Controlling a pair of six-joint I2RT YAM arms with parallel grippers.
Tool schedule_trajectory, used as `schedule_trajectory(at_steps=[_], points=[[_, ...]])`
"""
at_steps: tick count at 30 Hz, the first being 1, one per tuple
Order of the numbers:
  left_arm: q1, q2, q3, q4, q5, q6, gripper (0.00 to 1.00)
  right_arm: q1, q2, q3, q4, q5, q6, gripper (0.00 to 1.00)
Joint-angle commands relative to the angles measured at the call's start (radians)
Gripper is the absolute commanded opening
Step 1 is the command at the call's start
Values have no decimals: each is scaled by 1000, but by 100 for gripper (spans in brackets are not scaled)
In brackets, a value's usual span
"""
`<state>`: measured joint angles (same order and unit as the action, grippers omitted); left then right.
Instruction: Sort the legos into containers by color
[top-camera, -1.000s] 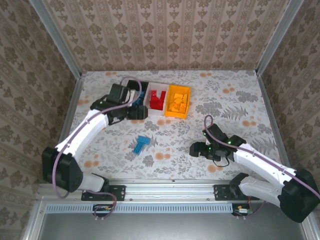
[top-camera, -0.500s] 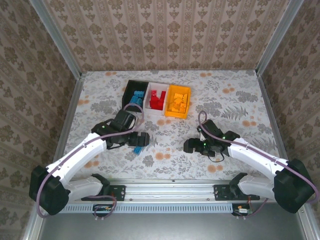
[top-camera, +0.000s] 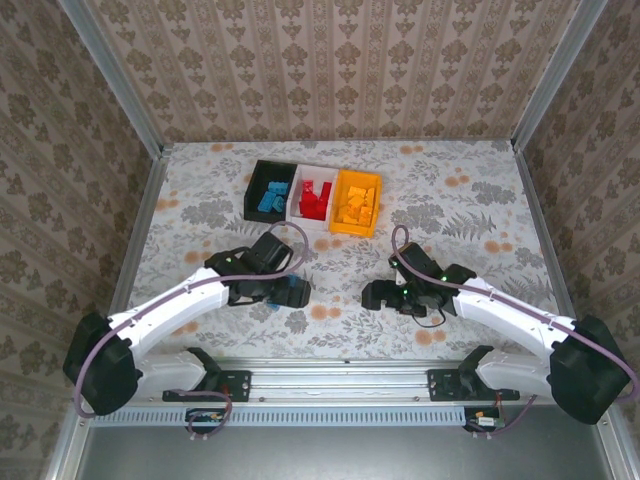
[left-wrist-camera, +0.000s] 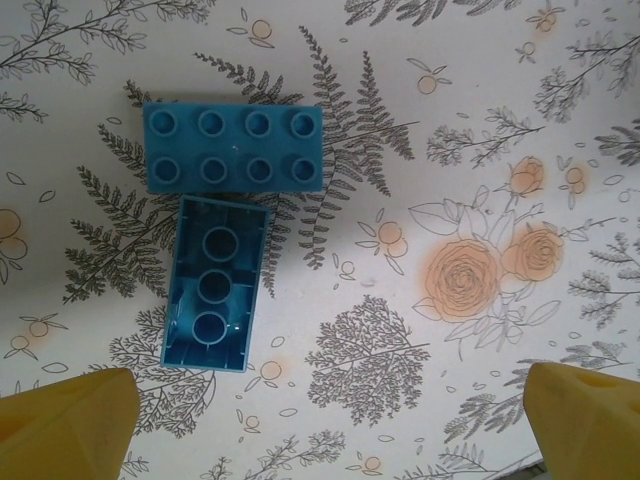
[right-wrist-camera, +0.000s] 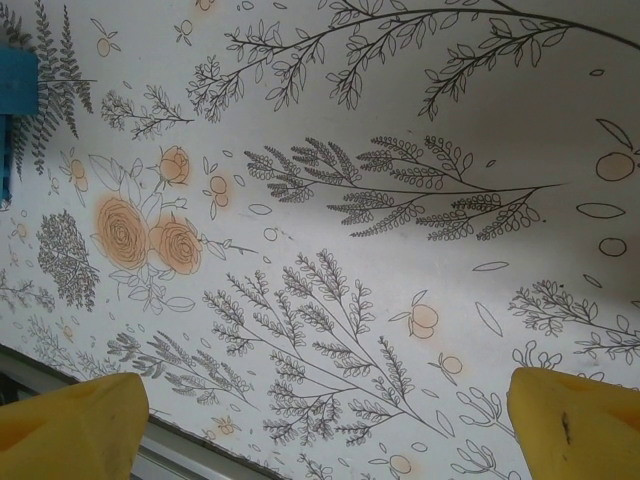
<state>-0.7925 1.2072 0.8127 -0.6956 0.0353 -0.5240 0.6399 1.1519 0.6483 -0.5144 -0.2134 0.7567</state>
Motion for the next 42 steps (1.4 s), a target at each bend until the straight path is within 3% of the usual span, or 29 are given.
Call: schedule_trajectory(at_steps=[1, 19, 35, 42], points=[[-11, 16, -23, 9, -38, -8, 99, 8, -17, -6, 8, 20, 21, 95], [-8, 133, -52, 81, -36, 5, 92, 24, 6, -12, 16, 32, 29, 100], [58, 215, -79, 149, -7, 31, 82, 24, 44, 4, 8, 36, 23, 100], [77, 239, -95, 177, 15, 35, 59, 24, 57, 15, 1, 38, 21, 100]])
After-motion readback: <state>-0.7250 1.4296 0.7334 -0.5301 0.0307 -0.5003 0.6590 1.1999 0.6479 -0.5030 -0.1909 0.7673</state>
